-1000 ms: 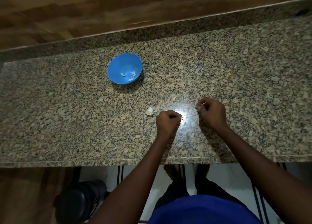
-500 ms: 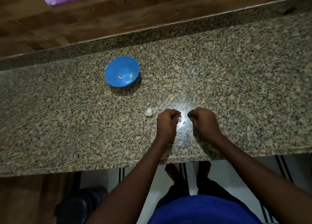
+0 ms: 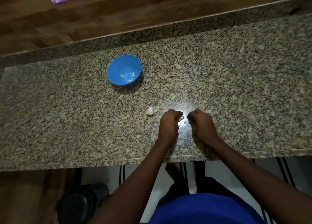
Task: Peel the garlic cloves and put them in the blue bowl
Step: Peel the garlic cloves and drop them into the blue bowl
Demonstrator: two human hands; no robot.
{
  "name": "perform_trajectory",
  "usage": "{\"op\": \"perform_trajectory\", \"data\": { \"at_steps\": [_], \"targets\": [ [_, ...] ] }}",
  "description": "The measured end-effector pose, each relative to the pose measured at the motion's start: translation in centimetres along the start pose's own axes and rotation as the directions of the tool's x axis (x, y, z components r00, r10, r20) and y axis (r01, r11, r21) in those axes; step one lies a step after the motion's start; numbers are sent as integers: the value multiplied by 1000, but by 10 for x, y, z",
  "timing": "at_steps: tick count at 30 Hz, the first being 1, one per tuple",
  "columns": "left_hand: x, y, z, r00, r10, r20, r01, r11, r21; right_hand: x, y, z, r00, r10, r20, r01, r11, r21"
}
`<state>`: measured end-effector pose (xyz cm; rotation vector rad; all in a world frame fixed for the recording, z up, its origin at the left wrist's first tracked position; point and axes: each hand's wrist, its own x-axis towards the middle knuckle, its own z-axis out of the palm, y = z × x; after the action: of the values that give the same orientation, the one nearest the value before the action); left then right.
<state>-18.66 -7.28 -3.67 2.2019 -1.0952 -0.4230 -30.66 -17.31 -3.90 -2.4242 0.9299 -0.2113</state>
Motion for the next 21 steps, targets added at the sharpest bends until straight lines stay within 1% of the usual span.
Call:
{"op": "perform_trajectory", "data": {
  "at_steps": [2,3,6,8,11,14,16,18,19,20,21],
  "targets": [
    [-2,4,6,999,22,43,-26,996,91,1,1,2,1000,11,-10,-11,1000,14],
    [-3,8,9,999,6,36,-9,996,93,1,0,1,1000,21,-14,-20,1000,20],
    [-10,17,21,997,-75,-32,78,992,100,2,-2,0,997,67,-24,-66,997,27],
    [-16,20,27,998,-48,-35,52,989,140,0,-3,0,997,71,-37,-71,997,19],
    [-22,20,28,993,-39,-111,63,973,224,-4,0,4,998,67,-19,-67,998,4],
    [-32,12,22,983,-60,-174,107,955,276,-12,5,10,1000,-8,-19,6,996,-86],
    [-36,6,18,973,-106,-207,162,948,272,-18,6,12,996,-77,-43,69,986,-150],
    [-39,10,12,960,-193,-200,231,955,186,-20,7,12,992,-119,-46,110,980,-164],
    [-41,15,8,941,-284,-183,302,950,80,-19,7,12,991,-127,-39,121,983,-138],
    [-42,20,3,904,-401,-149,392,916,-85,-19,6,12,992,-122,-33,118,989,-84],
    [-43,24,-3,850,-519,-86,477,830,-289,-18,3,11,995,-92,-25,92,996,5]
  ]
}}
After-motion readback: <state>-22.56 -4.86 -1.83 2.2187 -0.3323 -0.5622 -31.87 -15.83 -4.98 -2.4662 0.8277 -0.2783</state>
